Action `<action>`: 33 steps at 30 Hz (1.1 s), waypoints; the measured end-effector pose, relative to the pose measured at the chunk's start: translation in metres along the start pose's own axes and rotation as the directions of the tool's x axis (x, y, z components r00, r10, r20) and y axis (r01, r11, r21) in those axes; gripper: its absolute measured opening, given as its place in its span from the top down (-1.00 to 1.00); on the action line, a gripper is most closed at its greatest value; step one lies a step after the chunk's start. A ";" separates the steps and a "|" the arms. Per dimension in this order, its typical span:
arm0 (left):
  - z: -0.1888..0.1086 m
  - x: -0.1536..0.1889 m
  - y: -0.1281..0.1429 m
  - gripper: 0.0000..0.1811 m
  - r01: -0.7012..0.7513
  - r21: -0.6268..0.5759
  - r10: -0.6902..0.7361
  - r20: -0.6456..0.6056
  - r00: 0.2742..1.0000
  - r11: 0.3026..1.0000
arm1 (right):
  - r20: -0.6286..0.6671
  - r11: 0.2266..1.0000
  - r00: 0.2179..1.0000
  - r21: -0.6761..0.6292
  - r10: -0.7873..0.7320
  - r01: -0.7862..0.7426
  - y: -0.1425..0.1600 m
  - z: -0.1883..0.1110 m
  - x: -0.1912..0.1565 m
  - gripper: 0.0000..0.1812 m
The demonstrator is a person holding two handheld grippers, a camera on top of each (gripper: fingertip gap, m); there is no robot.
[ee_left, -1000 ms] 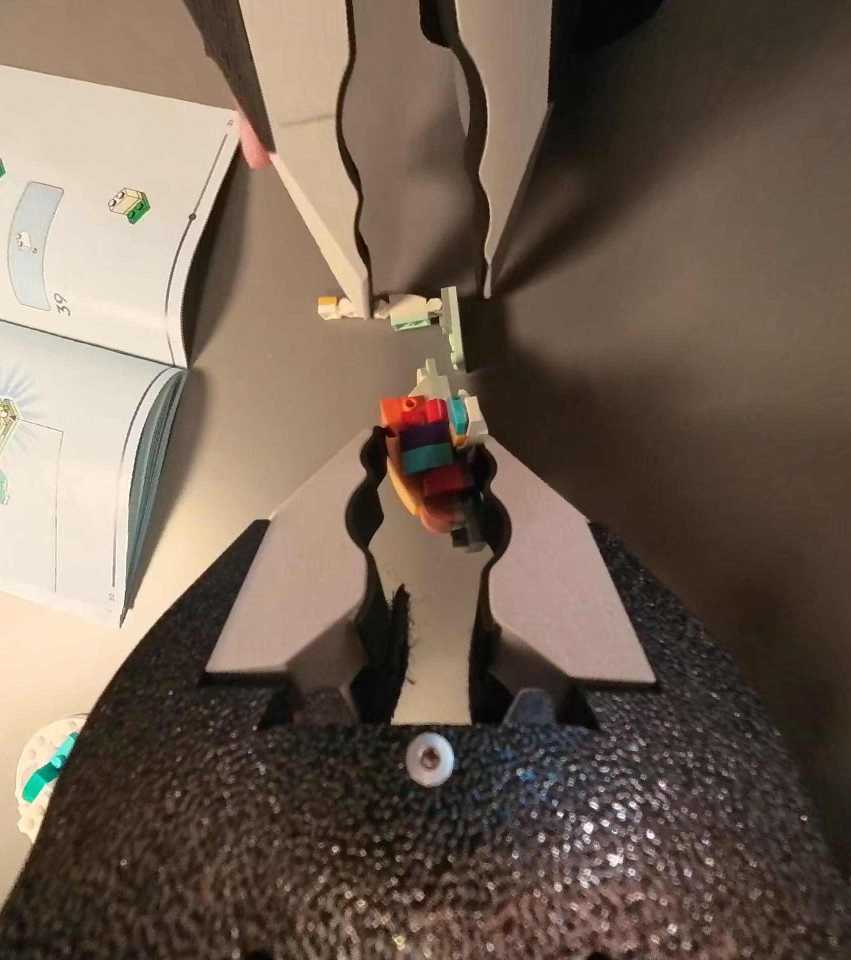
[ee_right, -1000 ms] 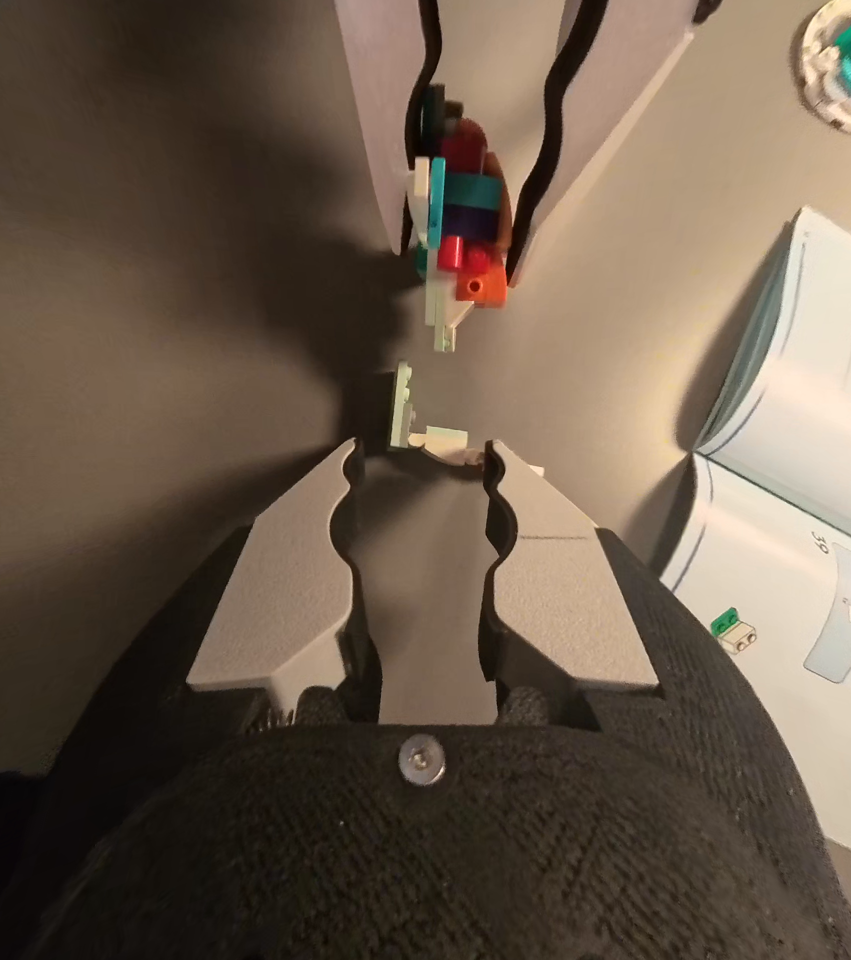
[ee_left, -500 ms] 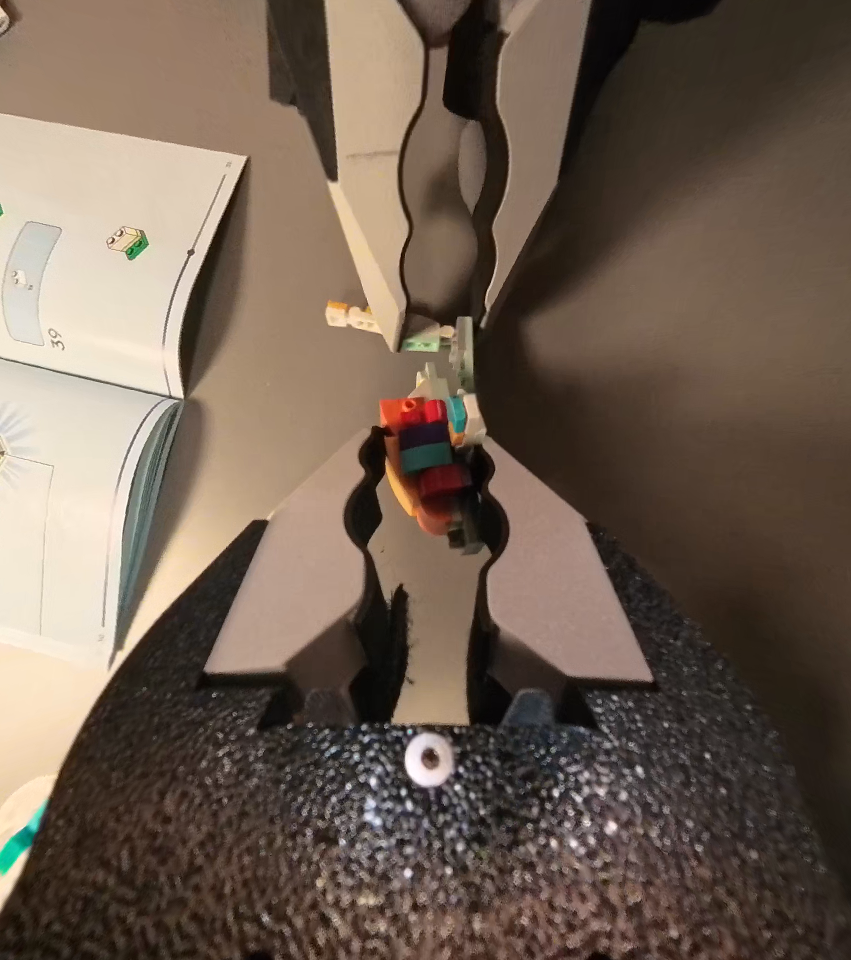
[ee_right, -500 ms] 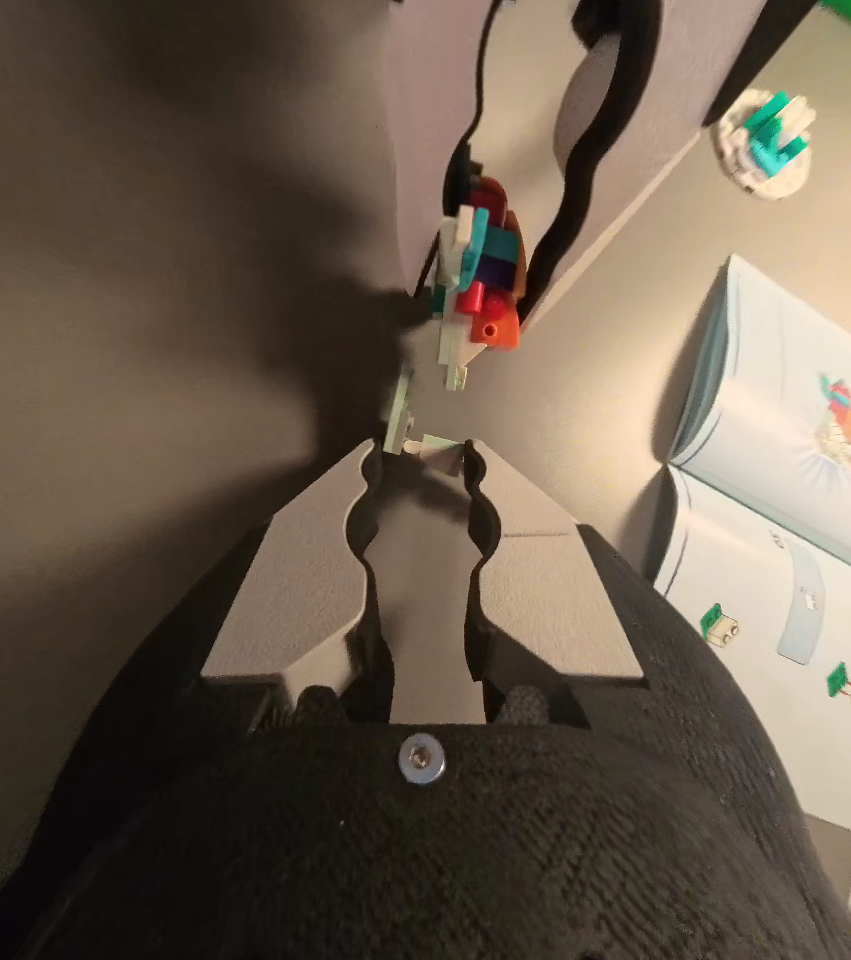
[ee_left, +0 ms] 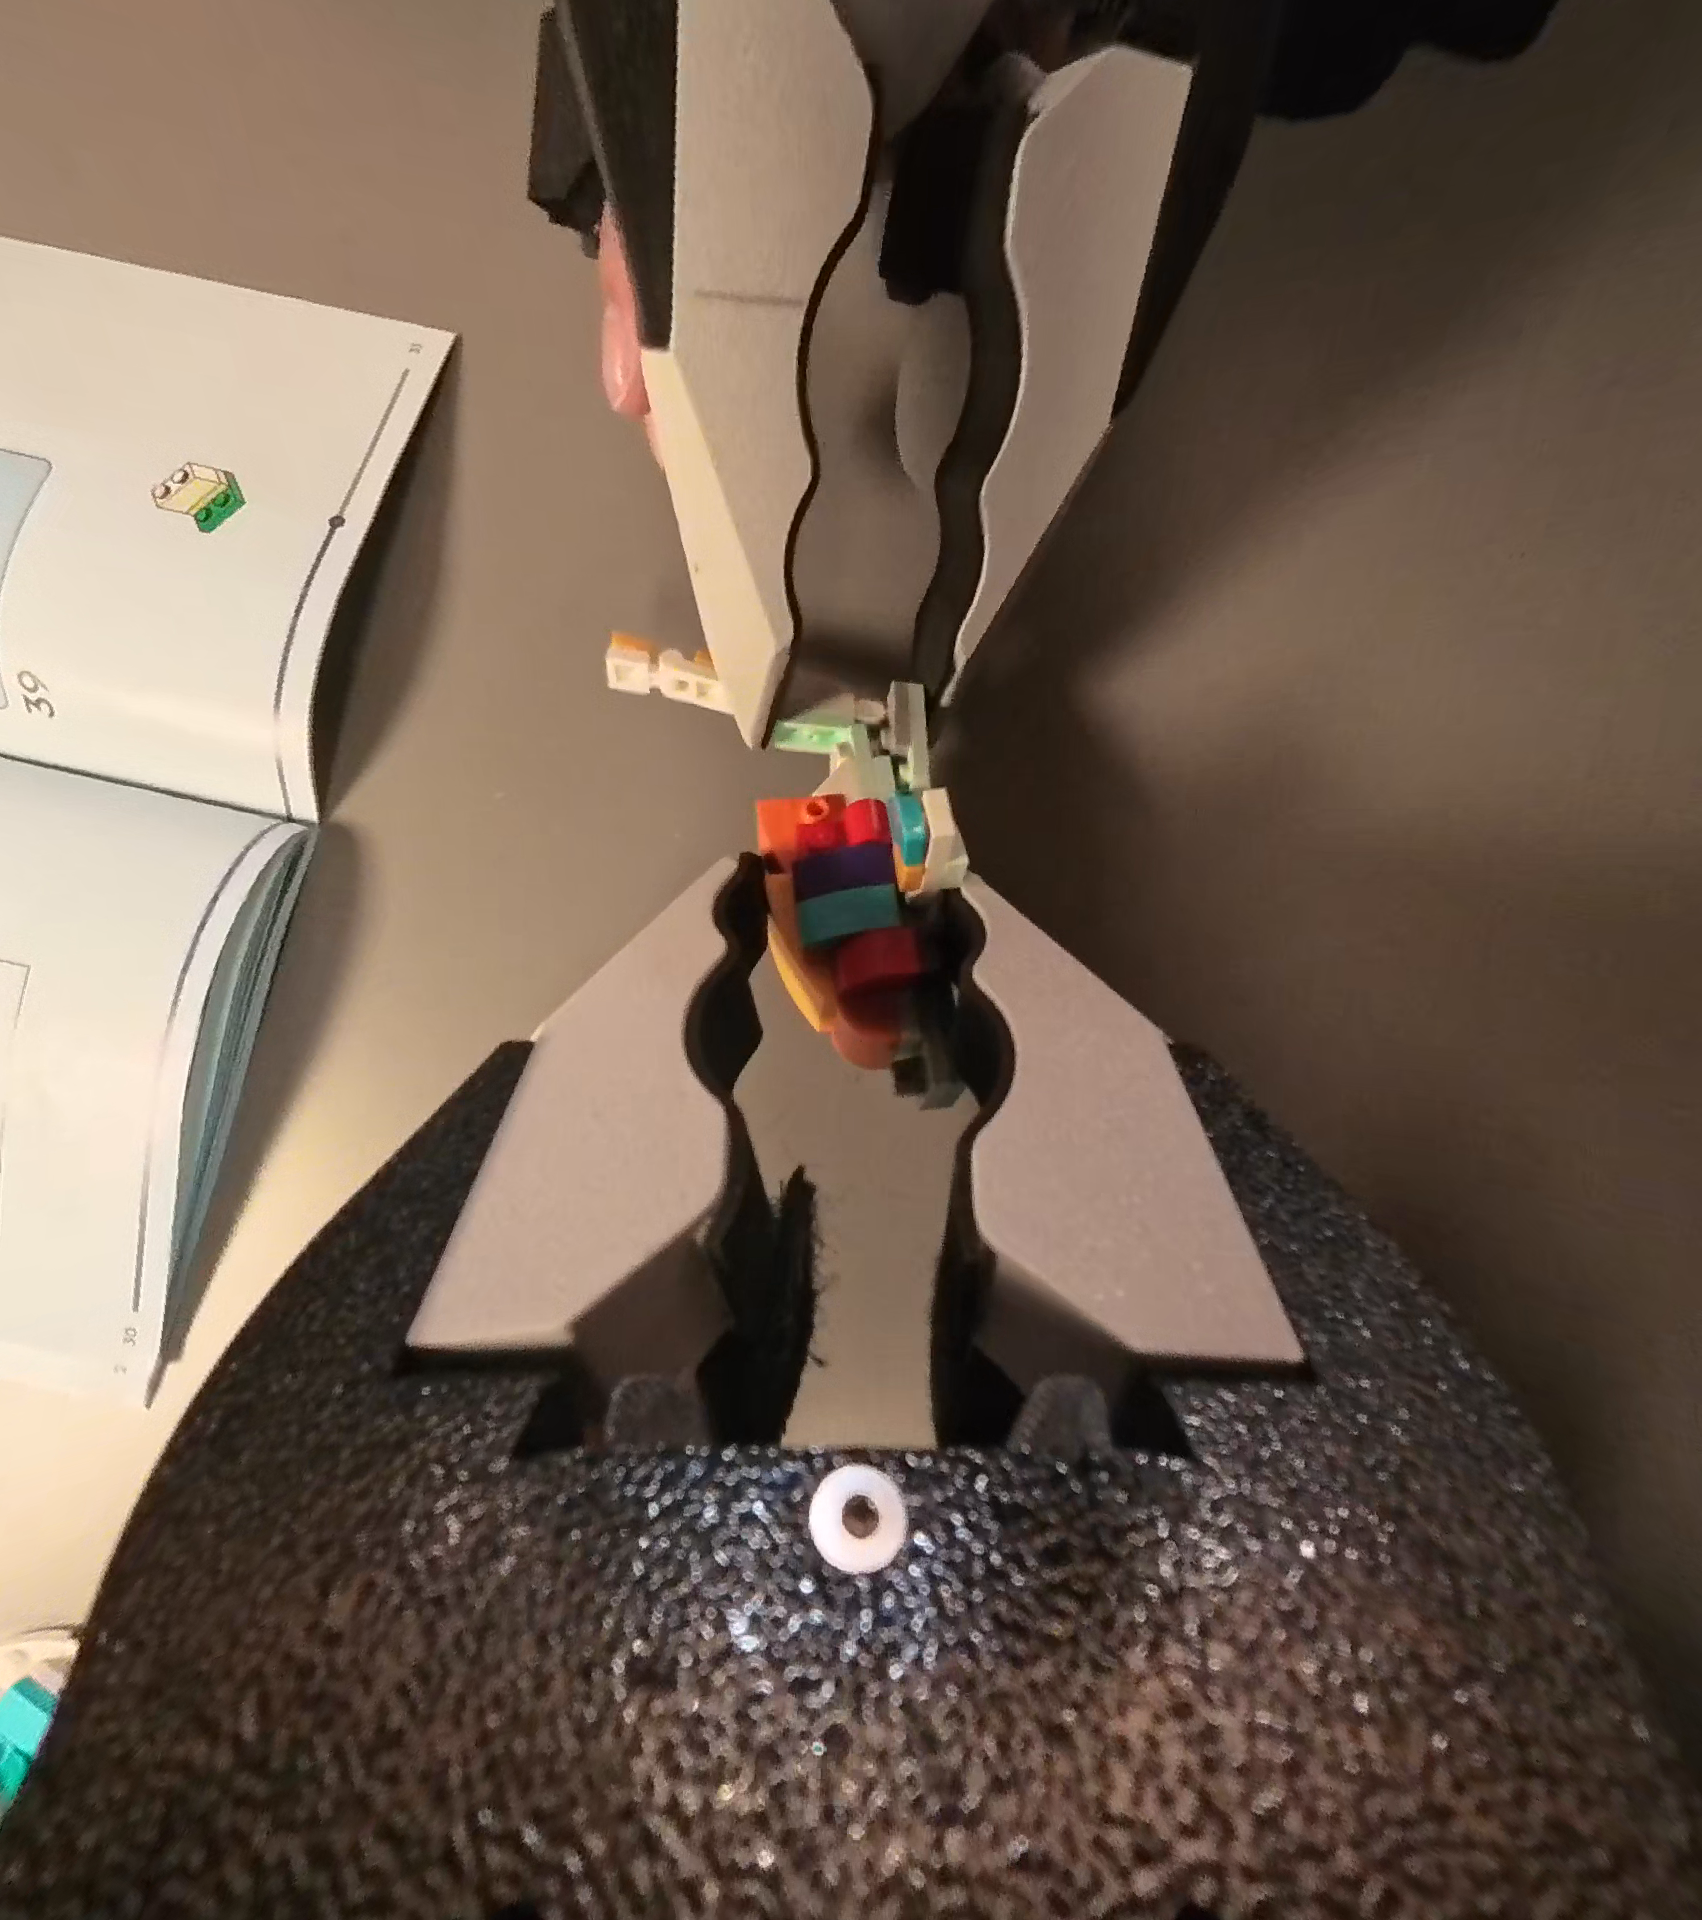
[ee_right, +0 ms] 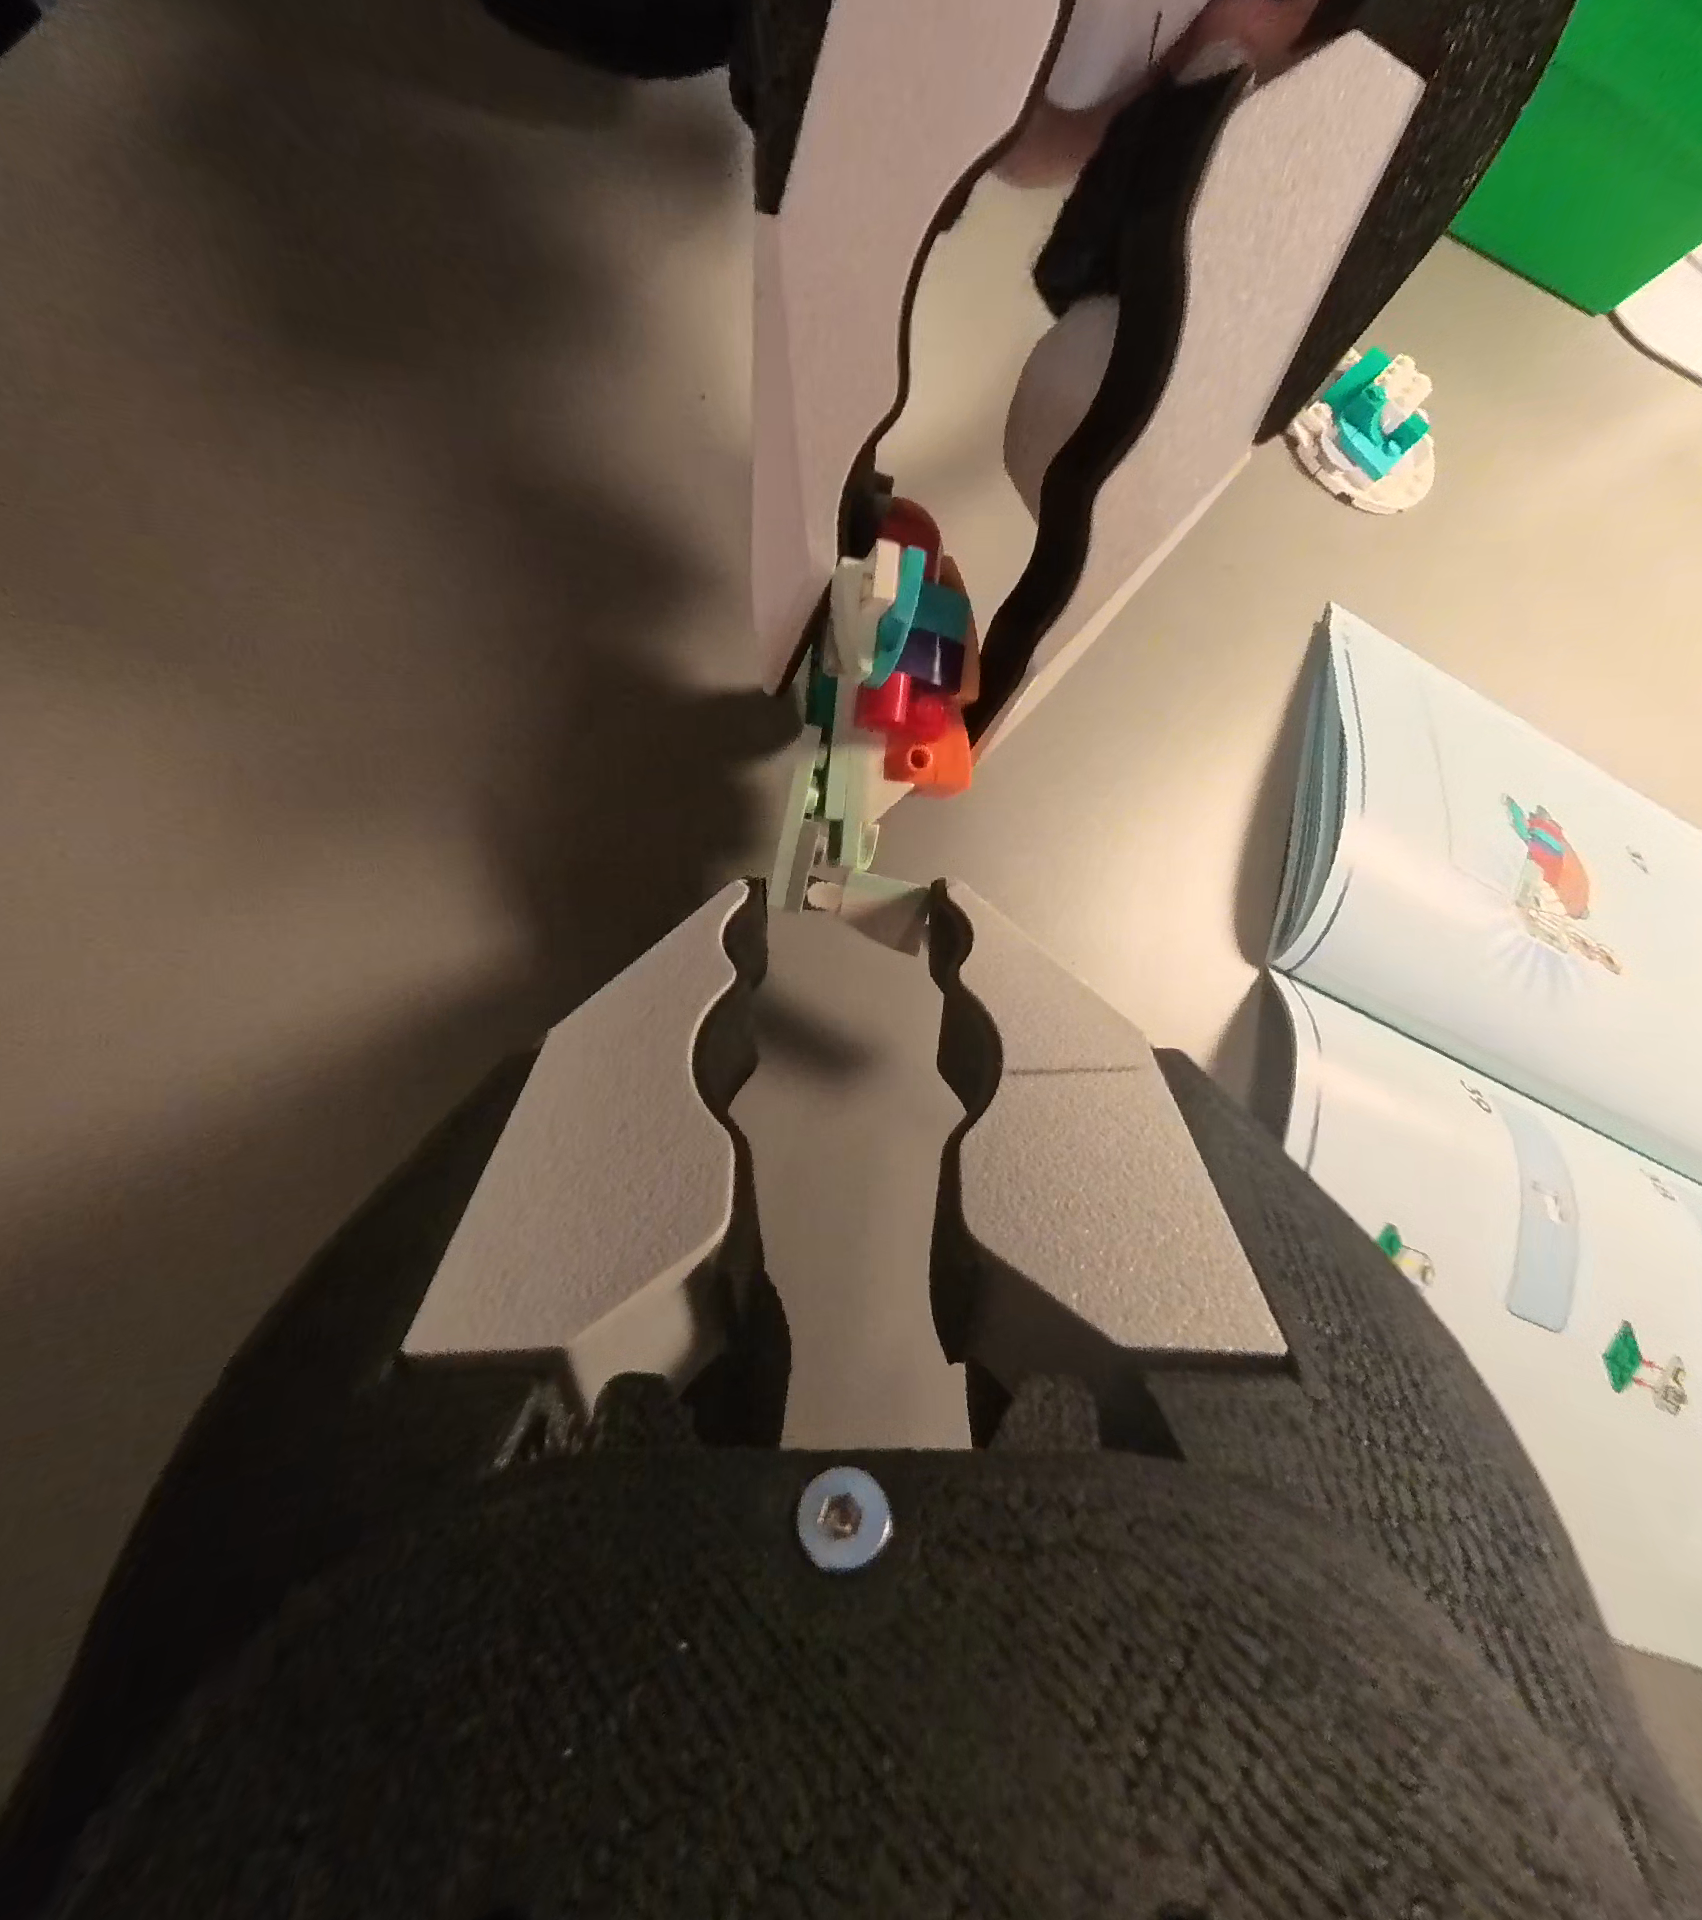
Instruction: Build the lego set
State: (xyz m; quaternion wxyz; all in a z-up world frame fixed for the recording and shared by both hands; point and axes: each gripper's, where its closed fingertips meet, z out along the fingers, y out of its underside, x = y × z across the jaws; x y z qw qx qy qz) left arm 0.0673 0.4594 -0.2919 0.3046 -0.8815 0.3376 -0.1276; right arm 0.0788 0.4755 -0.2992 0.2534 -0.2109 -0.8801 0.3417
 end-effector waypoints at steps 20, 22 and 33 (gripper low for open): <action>0.000 -0.001 0.008 0.66 0.019 -0.103 -0.025 -0.049 0.998 0.995 | -0.004 0.991 0.992 0.027 0.129 -0.128 0.002 0.016 -0.002 0.67; 0.000 -0.001 0.010 0.66 0.033 -0.105 -0.038 -0.051 0.998 0.994 | -0.019 0.990 0.990 0.030 0.137 -0.137 0.001 0.017 0.000 0.67; 0.001 -0.001 0.009 0.66 0.108 -0.025 -0.111 -0.112 0.988 0.994 | -0.034 0.989 0.989 0.006 0.147 -0.147 -0.004 0.024 0.001 0.67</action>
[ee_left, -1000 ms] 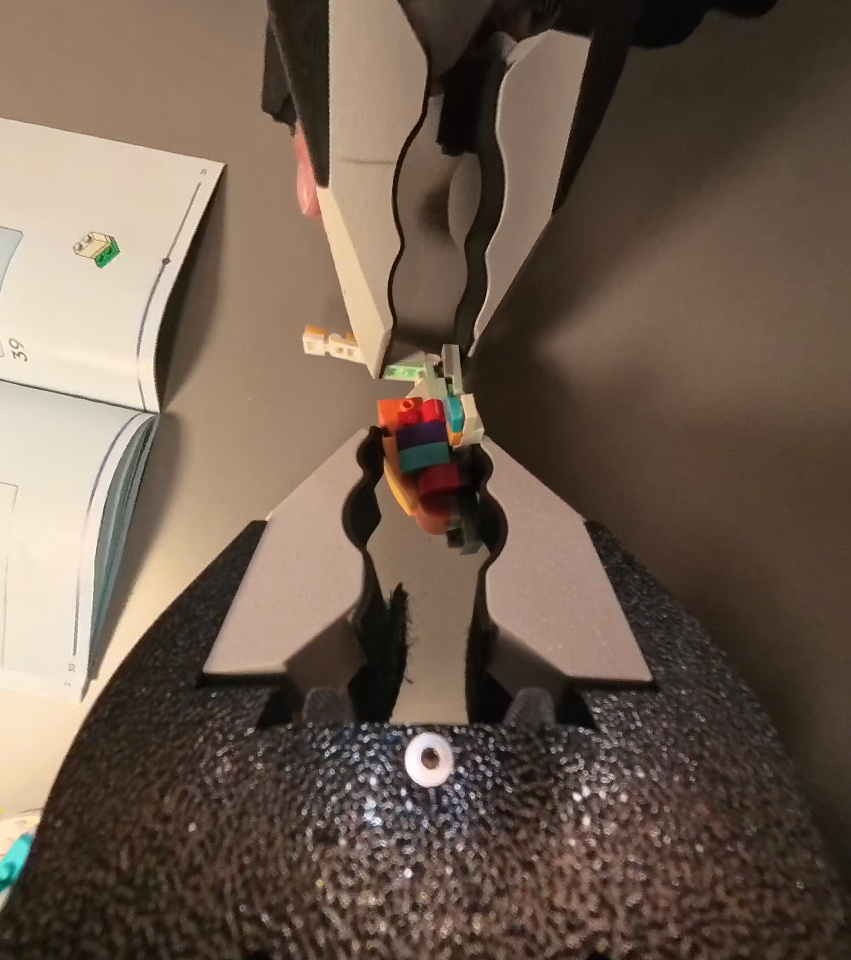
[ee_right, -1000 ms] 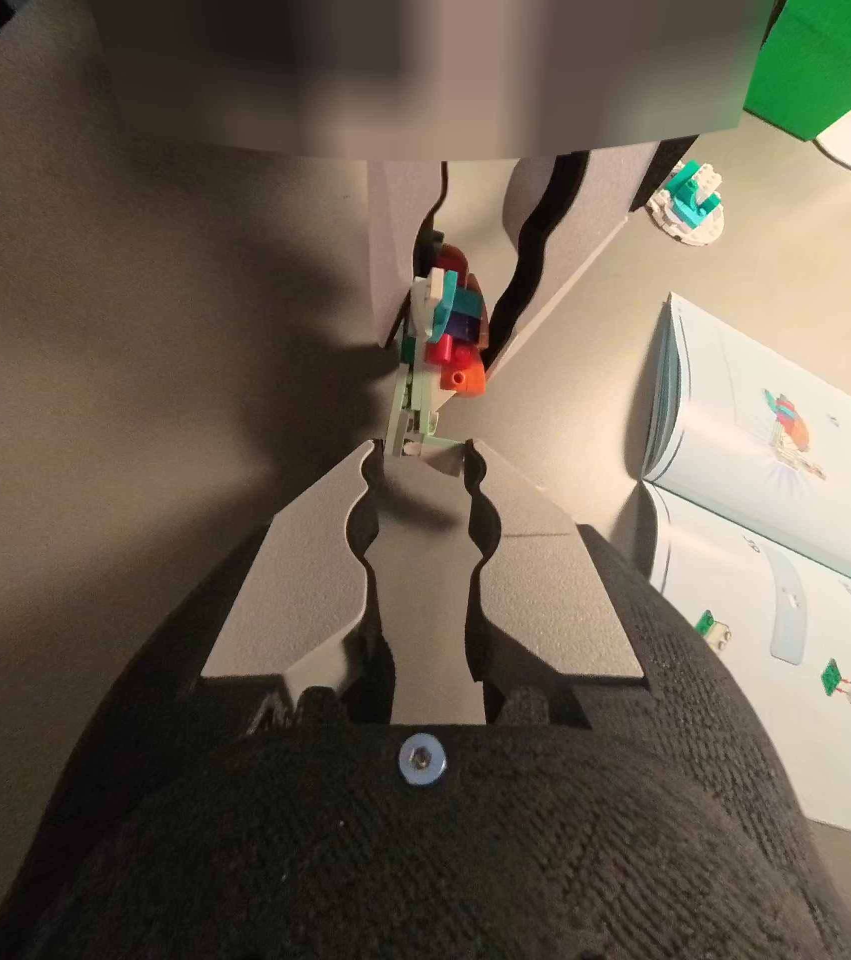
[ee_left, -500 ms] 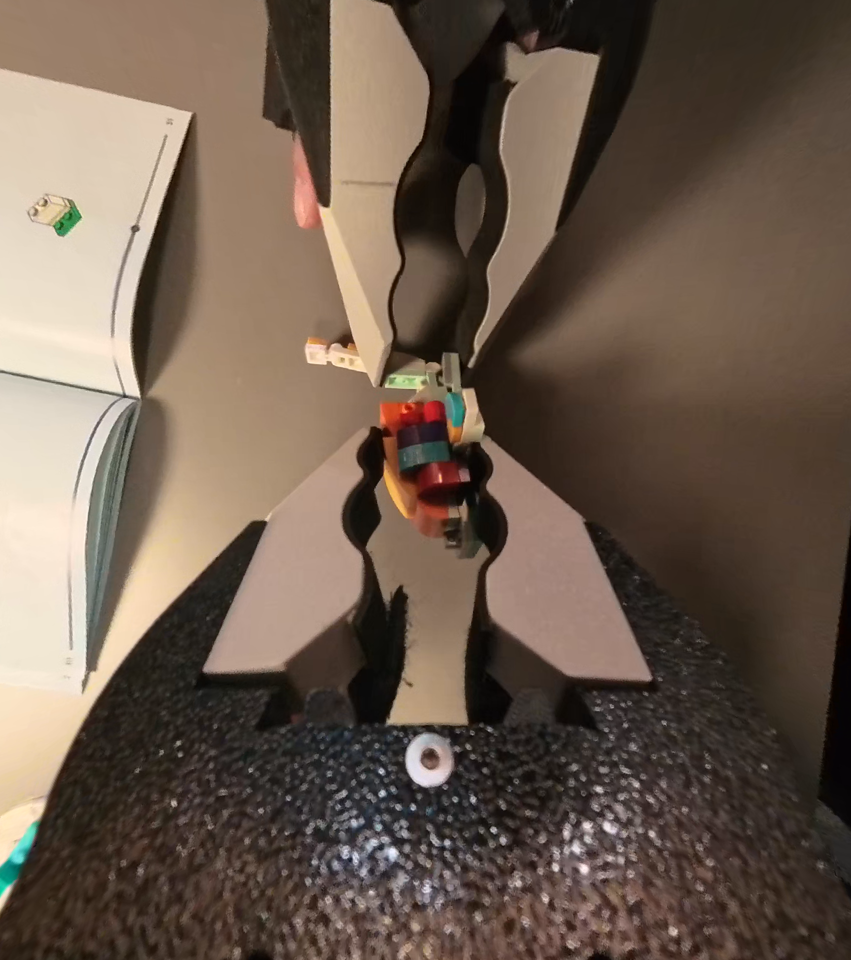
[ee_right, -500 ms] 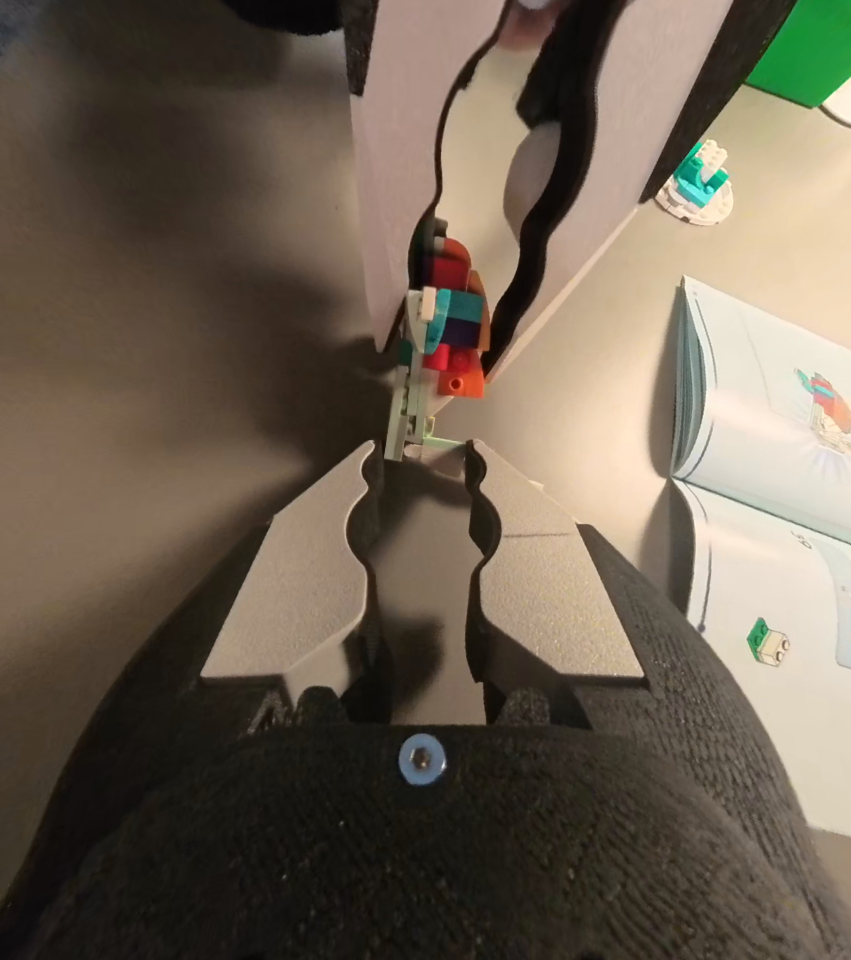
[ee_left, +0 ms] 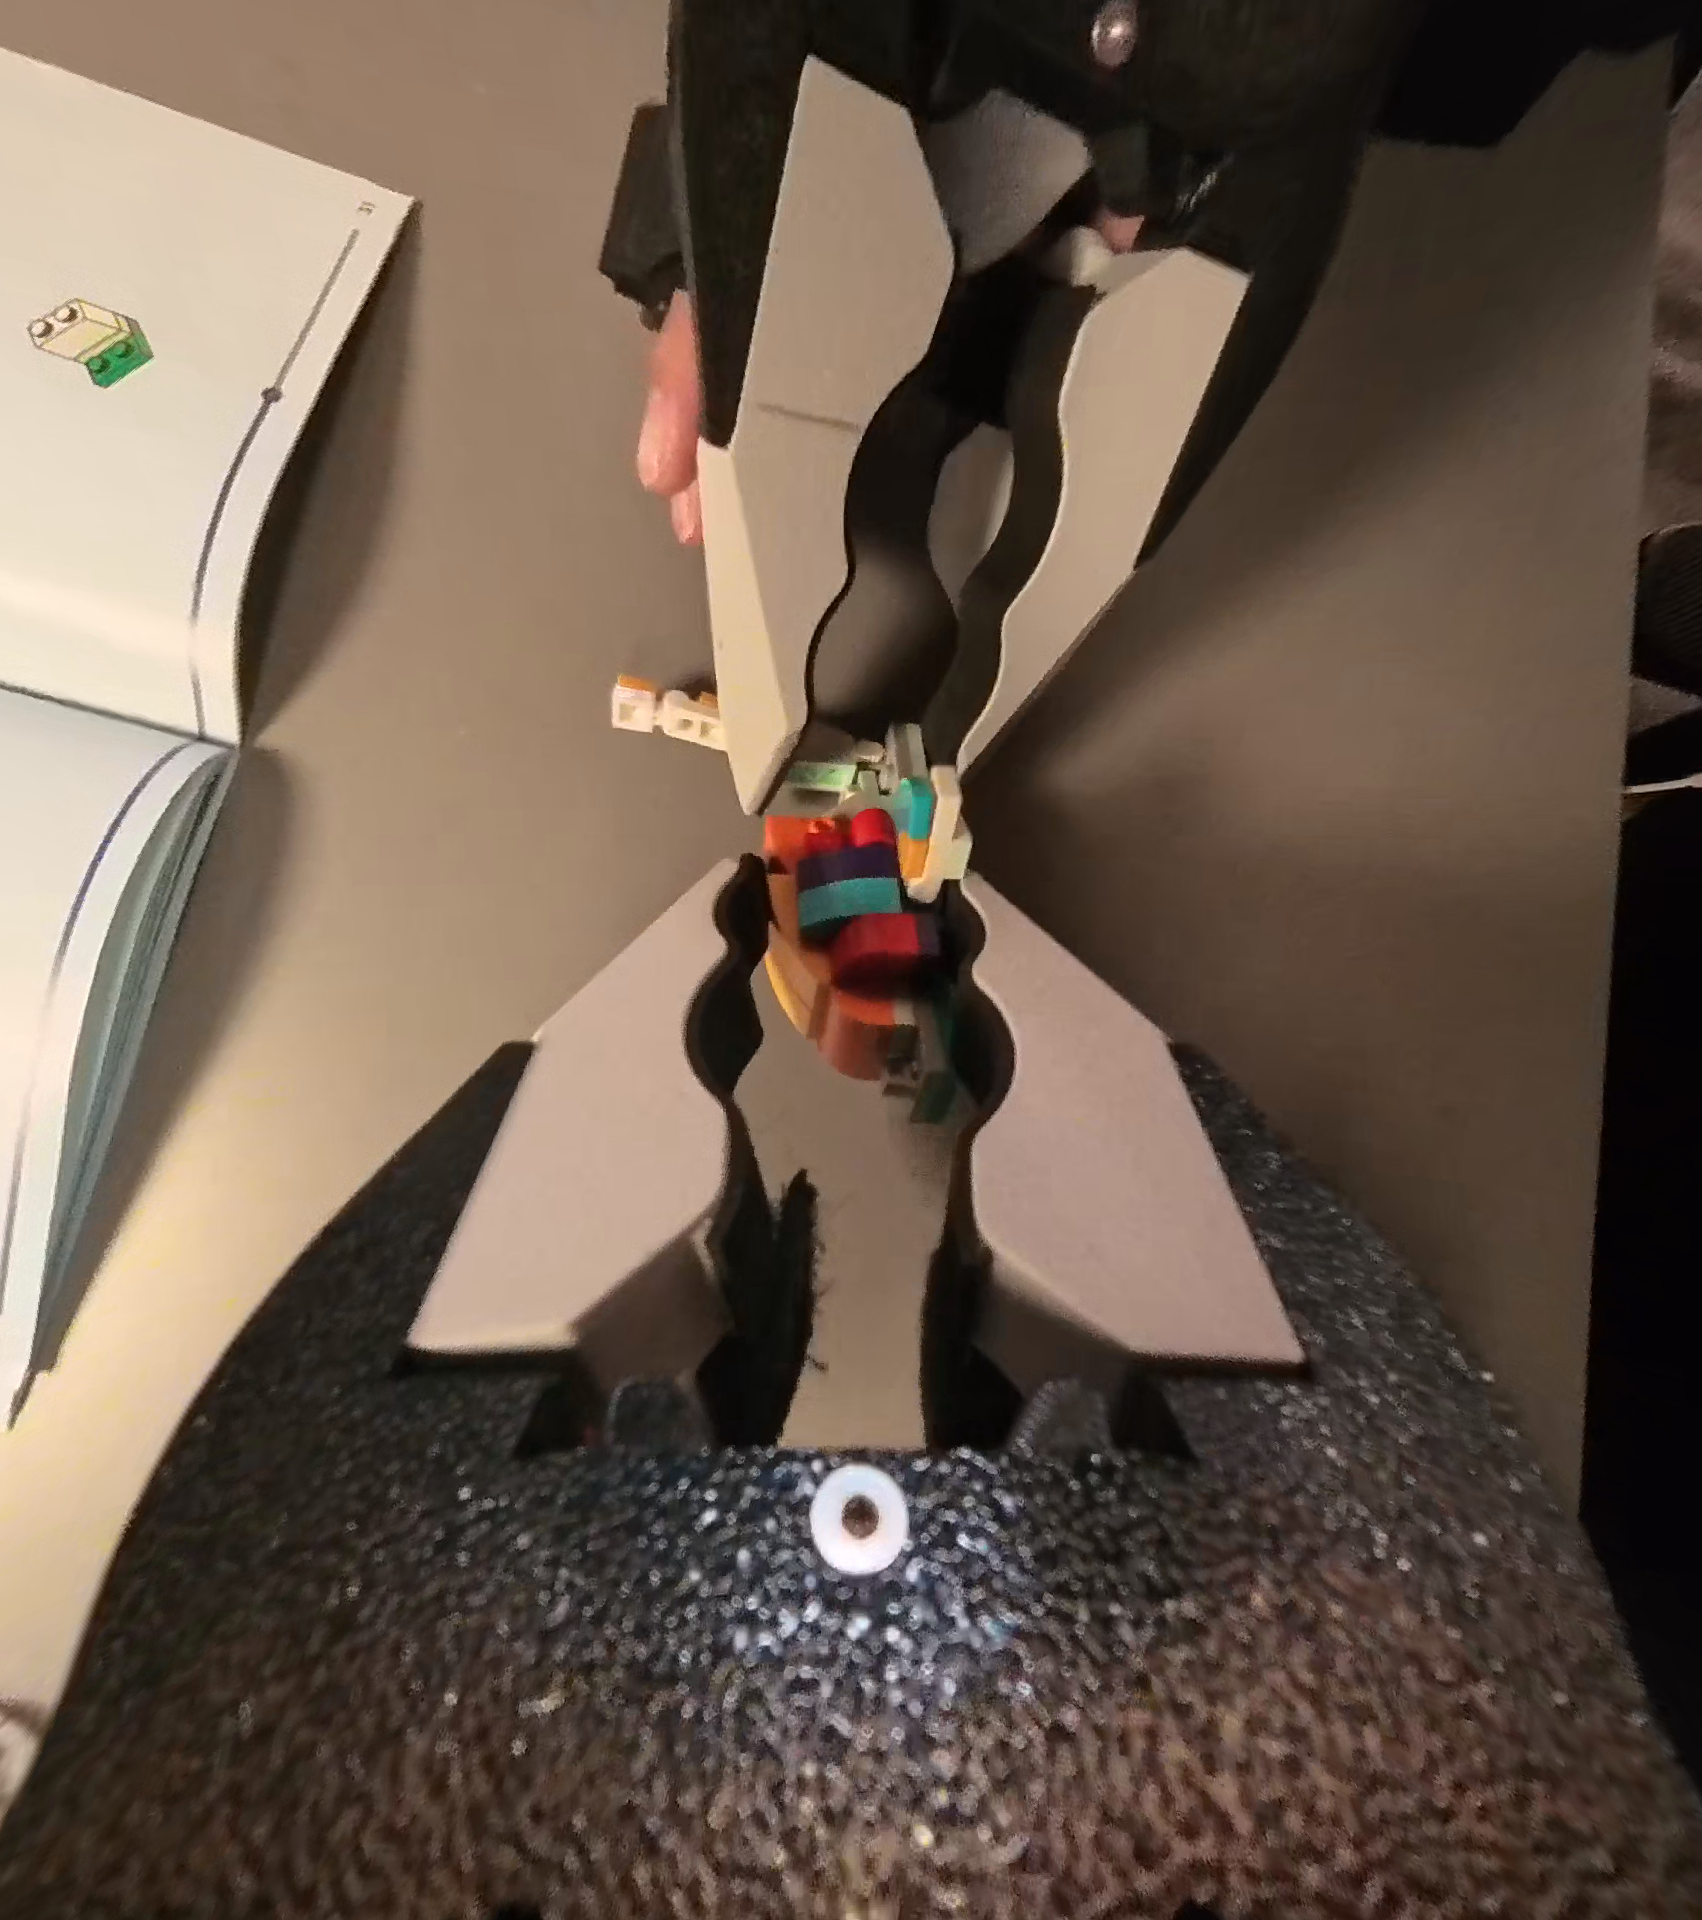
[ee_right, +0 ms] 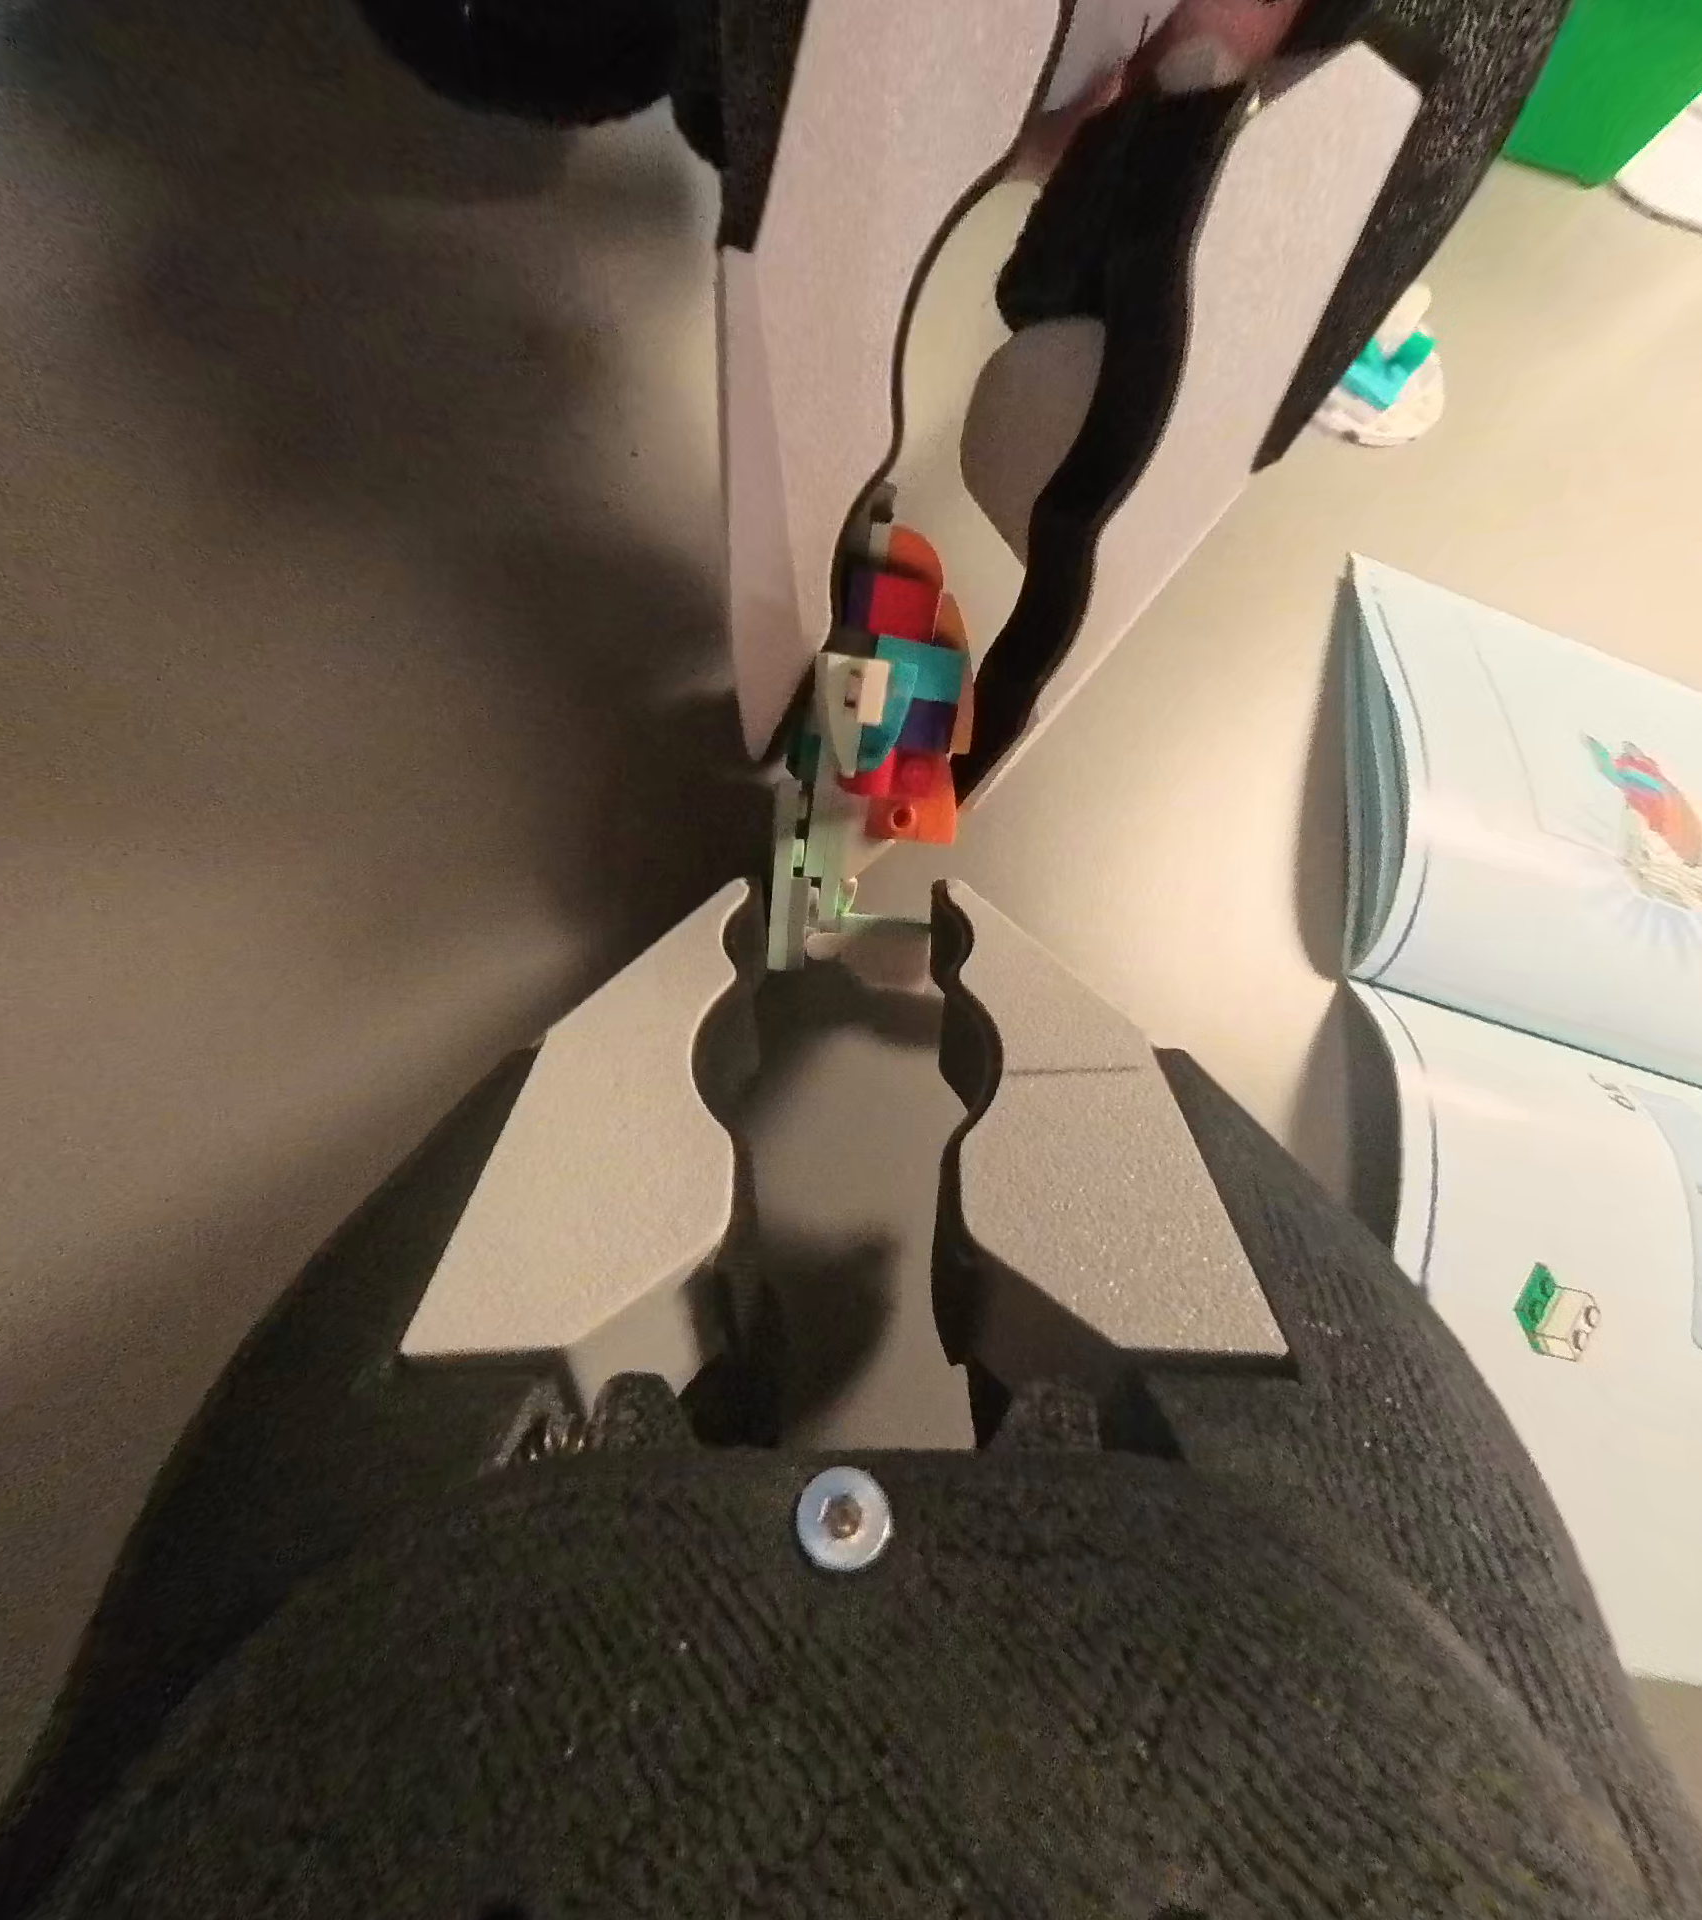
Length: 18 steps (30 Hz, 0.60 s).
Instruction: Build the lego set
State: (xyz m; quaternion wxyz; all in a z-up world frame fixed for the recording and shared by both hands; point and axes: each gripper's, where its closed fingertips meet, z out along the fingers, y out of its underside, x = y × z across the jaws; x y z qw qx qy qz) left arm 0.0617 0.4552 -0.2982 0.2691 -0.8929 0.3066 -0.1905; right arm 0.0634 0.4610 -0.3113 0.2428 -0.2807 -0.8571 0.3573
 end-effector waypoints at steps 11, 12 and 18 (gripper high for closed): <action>-0.002 0.004 0.000 0.66 0.081 0.178 -0.067 -0.086 0.994 0.981 | 0.115 0.990 0.984 -0.005 0.138 -0.138 -0.005 0.008 -0.009 0.66; -0.003 0.005 0.001 0.66 0.095 0.189 -0.077 -0.100 0.992 0.977 | 0.111 0.991 0.984 -0.005 0.136 -0.137 -0.005 0.009 -0.009 0.67; -0.009 0.004 0.000 0.66 0.090 0.294 -0.063 -0.099 0.993 0.952 | -0.045 0.999 0.998 0.033 0.037 -0.035 -0.011 0.006 -0.004 0.67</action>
